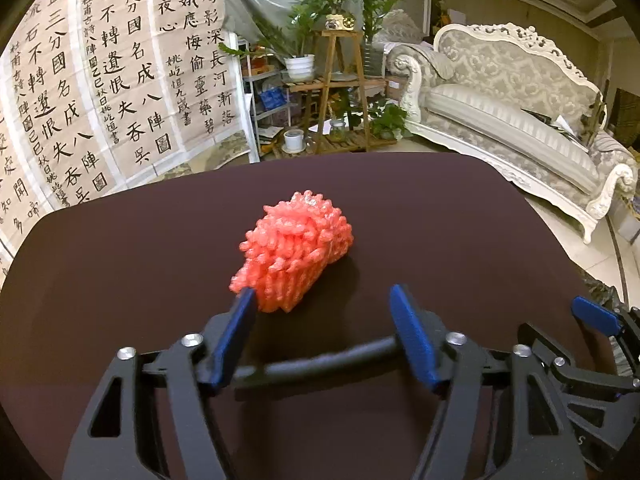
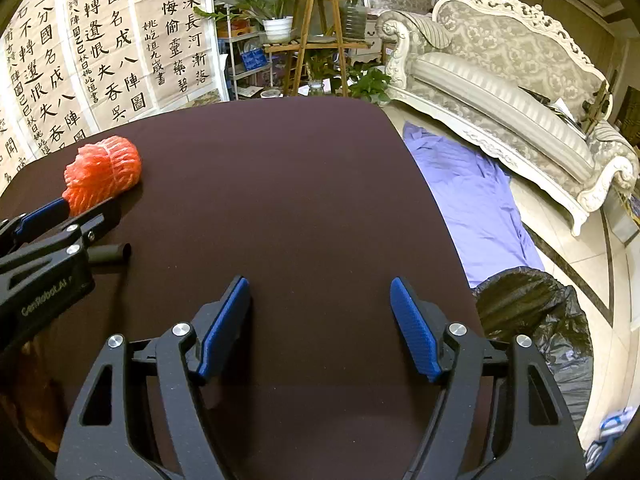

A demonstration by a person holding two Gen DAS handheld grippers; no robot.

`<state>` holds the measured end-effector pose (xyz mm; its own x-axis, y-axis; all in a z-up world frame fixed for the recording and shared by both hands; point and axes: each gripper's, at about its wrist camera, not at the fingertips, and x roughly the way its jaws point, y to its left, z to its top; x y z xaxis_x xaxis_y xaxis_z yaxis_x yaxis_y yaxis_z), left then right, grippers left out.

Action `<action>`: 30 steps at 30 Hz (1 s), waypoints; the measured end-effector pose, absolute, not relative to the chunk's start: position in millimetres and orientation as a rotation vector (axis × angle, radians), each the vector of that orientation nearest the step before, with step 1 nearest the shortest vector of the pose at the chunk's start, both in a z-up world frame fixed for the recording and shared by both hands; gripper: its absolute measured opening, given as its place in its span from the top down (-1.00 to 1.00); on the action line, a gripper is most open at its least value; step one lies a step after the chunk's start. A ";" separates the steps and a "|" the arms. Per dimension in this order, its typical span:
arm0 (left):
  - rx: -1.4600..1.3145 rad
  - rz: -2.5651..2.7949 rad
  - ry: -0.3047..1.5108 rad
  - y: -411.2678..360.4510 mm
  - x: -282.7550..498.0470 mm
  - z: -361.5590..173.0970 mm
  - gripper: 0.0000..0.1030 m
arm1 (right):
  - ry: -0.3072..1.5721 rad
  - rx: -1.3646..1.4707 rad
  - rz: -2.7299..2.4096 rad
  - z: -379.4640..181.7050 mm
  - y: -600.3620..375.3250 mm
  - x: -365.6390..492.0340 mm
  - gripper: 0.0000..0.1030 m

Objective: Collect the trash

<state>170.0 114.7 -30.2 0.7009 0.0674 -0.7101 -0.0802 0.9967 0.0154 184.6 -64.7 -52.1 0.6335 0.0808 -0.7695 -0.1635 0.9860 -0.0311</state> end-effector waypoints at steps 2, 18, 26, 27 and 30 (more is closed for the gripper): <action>-0.014 0.069 0.795 115.6 171.6 -31.2 0.18 | 0.873 -0.104 0.138 -52.9 -63.7 185.2 -0.38; -0.048 0.068 0.771 131.2 140.1 -28.0 0.99 | 0.857 -0.135 0.109 -55.2 -61.0 177.2 -0.38; -0.057 0.081 0.780 142.1 134.2 -30.3 0.68 | 0.859 -0.134 0.111 -56.5 -58.6 176.9 -0.38; -0.064 0.082 0.778 143.1 134.5 -29.9 0.44 | 0.860 -0.132 0.110 -56.6 -58.6 177.3 -0.38; -0.072 0.085 0.754 142.6 139.5 -25.6 0.03 | 0.866 -0.119 0.113 -56.8 -59.9 182.0 -0.38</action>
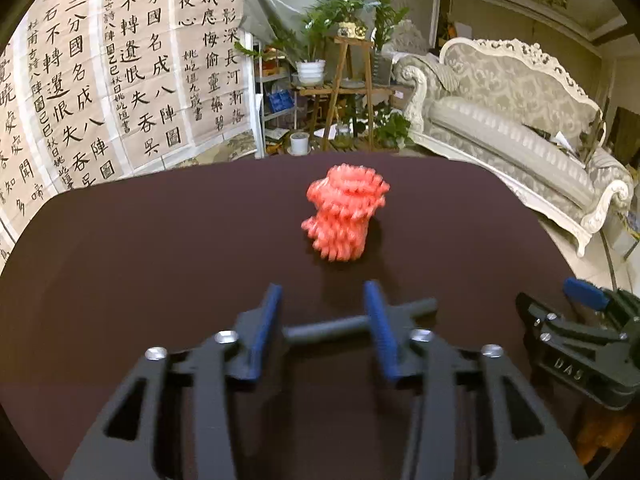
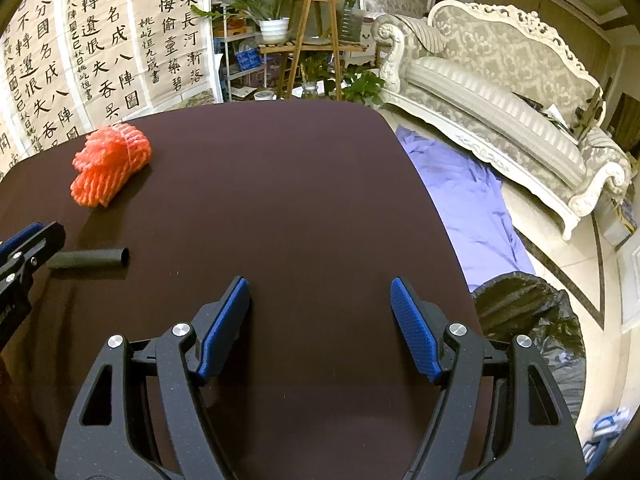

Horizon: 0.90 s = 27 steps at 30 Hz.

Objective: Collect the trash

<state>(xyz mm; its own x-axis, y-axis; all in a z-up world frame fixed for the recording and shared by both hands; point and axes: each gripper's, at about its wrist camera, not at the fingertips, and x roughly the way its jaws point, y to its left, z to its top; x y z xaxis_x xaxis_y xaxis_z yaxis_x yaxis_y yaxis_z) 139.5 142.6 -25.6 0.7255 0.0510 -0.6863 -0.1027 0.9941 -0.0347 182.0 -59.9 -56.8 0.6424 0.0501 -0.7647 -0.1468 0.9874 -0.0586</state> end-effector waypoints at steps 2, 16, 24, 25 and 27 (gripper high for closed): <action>-0.054 0.086 0.746 138.5 145.6 -23.8 -0.10 | 0.869 -0.116 0.112 -55.6 -59.4 188.4 -0.40; -0.014 0.090 0.819 128.7 202.4 -33.9 -0.45 | 0.885 -0.081 0.129 -53.5 -62.1 213.4 -0.42; -0.007 0.056 0.846 129.3 206.5 -41.2 0.36 | 0.884 -0.083 0.128 -53.3 -61.6 214.3 -0.42; -0.006 0.055 0.843 129.7 205.8 -40.3 0.39 | 0.884 -0.083 0.128 -53.5 -62.0 213.7 -0.42; -0.006 0.054 0.838 129.8 204.4 -39.6 0.43 | 0.883 -0.085 0.127 -53.3 -61.8 213.9 -0.42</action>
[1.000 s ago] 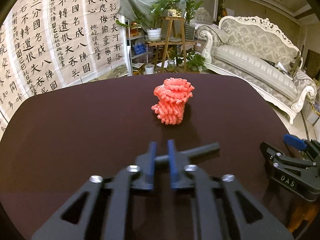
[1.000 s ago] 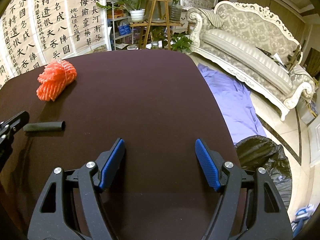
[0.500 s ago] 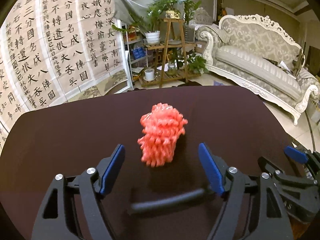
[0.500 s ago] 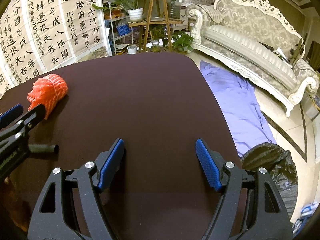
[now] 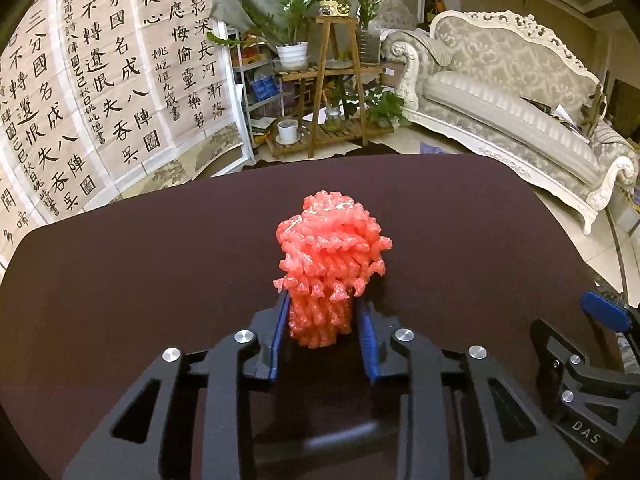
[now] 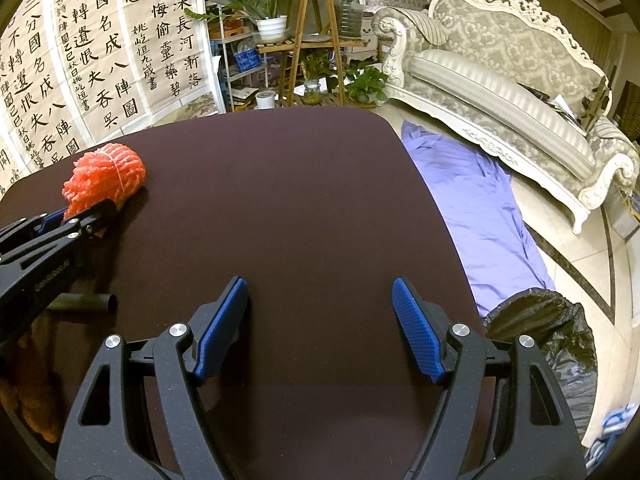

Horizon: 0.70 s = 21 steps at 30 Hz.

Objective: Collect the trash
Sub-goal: 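Grasp the orange foam net with the left tool and lift it, then grasp the black rod with the right tool while the left tool holds the foam net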

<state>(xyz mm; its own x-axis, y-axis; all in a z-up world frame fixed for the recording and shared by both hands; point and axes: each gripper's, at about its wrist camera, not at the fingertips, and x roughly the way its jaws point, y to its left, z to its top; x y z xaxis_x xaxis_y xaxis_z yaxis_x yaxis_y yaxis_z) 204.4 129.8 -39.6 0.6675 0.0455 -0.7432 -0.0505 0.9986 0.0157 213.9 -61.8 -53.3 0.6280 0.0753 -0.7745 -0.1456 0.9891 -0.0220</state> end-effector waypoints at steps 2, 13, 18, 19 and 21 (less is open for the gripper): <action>-0.002 0.063 0.826 131.8 199.0 -37.6 0.47 | 0.880 -0.093 0.122 -52.9 -60.6 213.9 -0.42; -0.009 0.153 0.796 174.0 148.1 -30.0 0.49 | 0.854 -0.130 0.132 -51.7 -41.9 200.1 -0.42; -0.030 0.200 0.804 196.4 128.7 -31.5 0.49 | 0.853 -0.170 0.183 -51.1 -17.6 182.3 -0.42; -0.034 0.210 0.807 201.1 125.9 -32.8 0.49 | 0.855 -0.172 0.191 -51.0 -14.4 178.8 -0.42; -0.047 0.220 0.816 209.4 123.8 -35.5 0.49 | 0.863 -0.181 0.213 -51.6 -7.4 169.9 -0.42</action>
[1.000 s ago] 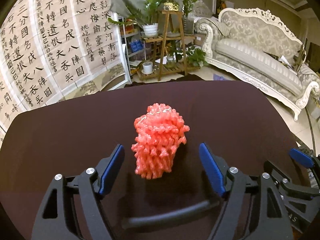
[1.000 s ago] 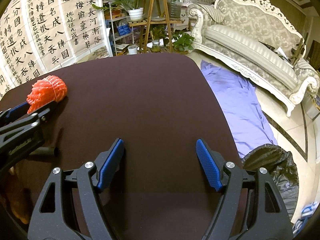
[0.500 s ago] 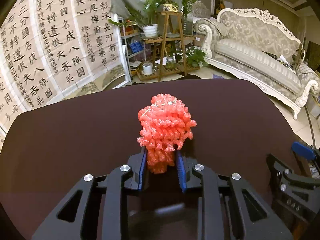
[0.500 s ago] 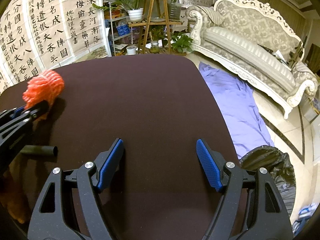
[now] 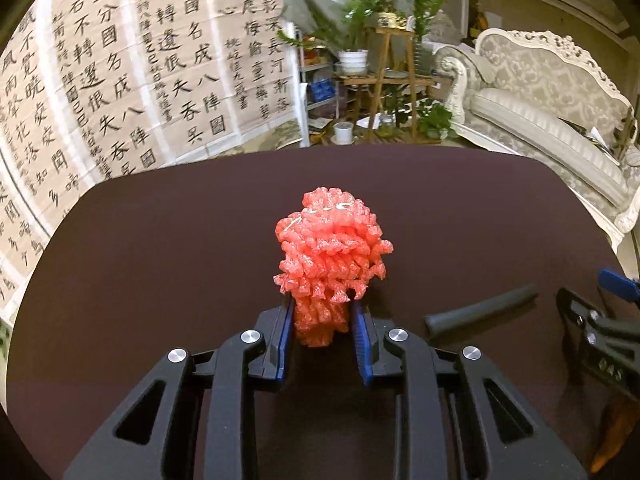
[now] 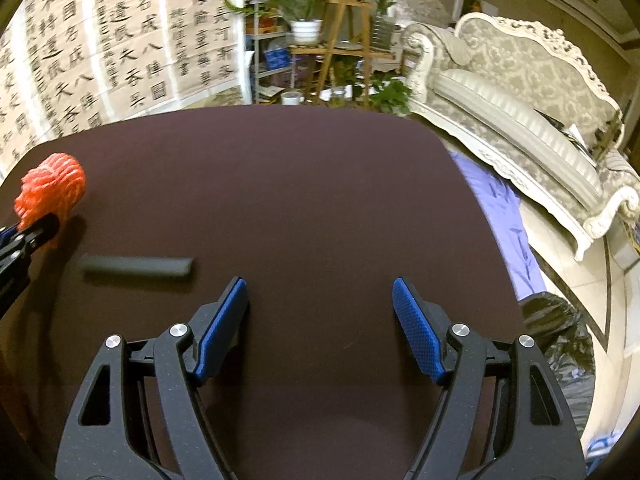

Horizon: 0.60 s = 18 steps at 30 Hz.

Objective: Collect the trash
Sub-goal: 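Grasp the black rod with the right tool while the left tool holds the foam net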

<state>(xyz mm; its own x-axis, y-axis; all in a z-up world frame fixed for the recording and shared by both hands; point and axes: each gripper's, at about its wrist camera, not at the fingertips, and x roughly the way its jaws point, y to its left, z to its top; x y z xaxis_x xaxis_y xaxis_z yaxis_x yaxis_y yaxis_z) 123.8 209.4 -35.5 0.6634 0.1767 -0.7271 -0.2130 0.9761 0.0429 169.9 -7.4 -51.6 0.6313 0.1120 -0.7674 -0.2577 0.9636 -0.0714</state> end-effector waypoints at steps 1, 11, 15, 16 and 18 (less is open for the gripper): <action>-0.053 0.222 0.820 211.4 123.3 -36.3 0.49 | 0.865 -0.190 0.221 -52.3 -3.2 165.5 -0.42; -0.067 0.222 0.813 215.8 113.7 -37.0 0.49 | 0.860 -0.207 0.233 -51.7 18.6 171.2 -0.42; -0.079 0.225 0.812 218.8 106.7 -39.0 0.49 | 0.858 -0.207 0.235 -51.1 31.0 183.0 -0.42; -0.080 0.224 0.812 219.2 105.6 -38.9 0.49 | 0.858 -0.206 0.235 -51.1 33.6 185.0 -0.42; -0.078 0.226 0.810 220.1 105.3 -38.9 0.49 | 0.860 -0.201 0.237 -51.2 38.6 189.3 -0.42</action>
<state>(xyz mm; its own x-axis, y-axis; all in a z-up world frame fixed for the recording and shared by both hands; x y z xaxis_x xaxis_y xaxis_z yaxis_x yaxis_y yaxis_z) 105.3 220.1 -38.9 0.6668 0.1700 -0.7256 -0.2296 0.9731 0.0169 189.3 38.6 -51.2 0.6289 0.1245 -0.7675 -0.2855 0.9551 -0.0790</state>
